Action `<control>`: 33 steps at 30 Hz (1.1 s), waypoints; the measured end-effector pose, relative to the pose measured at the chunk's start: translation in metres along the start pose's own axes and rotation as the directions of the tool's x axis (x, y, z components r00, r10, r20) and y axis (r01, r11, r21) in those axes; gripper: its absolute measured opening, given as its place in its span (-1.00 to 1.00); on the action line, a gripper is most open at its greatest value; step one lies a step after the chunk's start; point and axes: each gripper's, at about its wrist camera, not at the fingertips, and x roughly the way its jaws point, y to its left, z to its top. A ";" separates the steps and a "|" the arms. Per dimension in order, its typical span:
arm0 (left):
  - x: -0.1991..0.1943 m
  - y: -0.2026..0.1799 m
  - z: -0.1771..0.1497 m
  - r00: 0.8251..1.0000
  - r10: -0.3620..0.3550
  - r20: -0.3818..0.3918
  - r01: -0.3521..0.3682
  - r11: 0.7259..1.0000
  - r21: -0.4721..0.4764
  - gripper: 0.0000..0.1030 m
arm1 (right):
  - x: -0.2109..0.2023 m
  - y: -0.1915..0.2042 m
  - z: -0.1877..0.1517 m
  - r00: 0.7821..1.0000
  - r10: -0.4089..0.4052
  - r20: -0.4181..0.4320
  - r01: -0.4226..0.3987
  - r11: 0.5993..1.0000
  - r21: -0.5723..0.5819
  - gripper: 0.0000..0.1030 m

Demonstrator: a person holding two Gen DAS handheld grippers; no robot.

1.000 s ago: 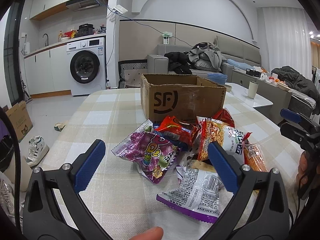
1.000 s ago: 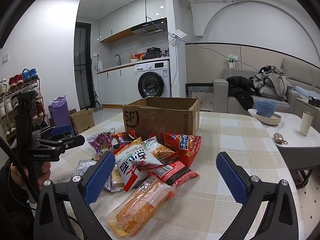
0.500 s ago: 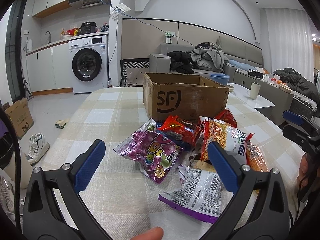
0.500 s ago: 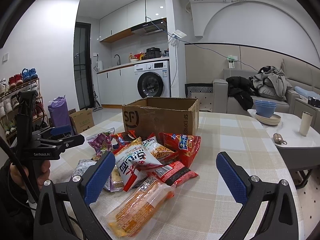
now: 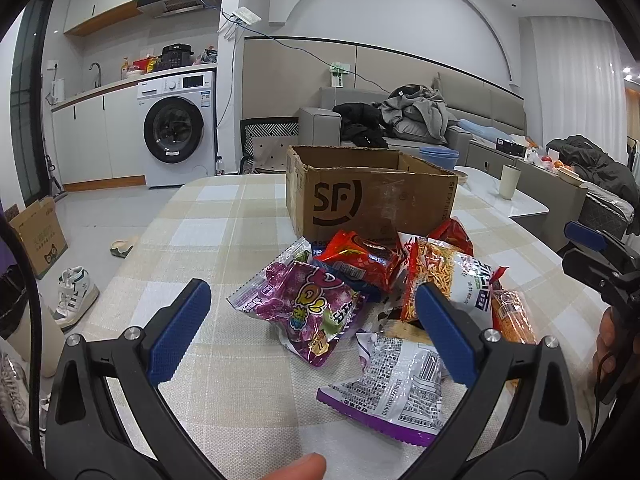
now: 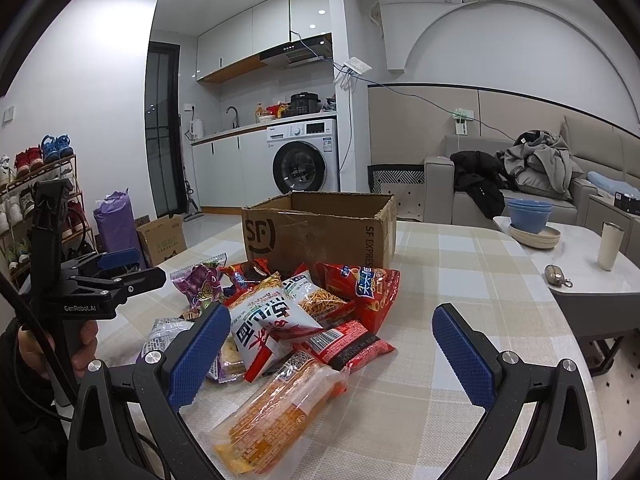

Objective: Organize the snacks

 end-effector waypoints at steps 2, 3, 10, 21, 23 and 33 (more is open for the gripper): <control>0.000 0.000 0.000 1.000 0.000 0.002 0.000 1.000 0.002 0.97 | 0.000 0.000 0.000 1.000 -0.001 0.000 0.001 1.000 -0.001 1.00; 0.000 0.000 0.000 1.000 0.000 0.001 0.000 1.000 0.001 0.97 | -0.001 0.000 0.000 1.000 -0.001 -0.001 0.001 1.000 -0.001 1.00; -0.001 -0.001 0.000 1.000 0.000 0.003 0.000 1.000 0.004 0.97 | -0.001 0.000 0.000 1.000 0.000 -0.001 0.000 1.000 -0.001 1.00; -0.003 -0.006 0.001 1.000 -0.001 0.012 0.001 1.000 0.017 0.97 | -0.001 -0.001 -0.001 1.000 0.001 -0.007 -0.001 1.000 0.000 1.00; -0.003 -0.006 0.001 1.000 0.001 0.011 -0.001 1.000 0.018 0.97 | -0.002 -0.002 -0.002 1.000 0.001 -0.008 -0.001 1.000 0.001 1.00; -0.009 -0.004 -0.001 0.999 -0.011 0.037 0.010 1.000 0.018 0.97 | 0.003 -0.003 -0.002 1.000 -0.015 -0.017 0.015 1.000 -0.002 1.00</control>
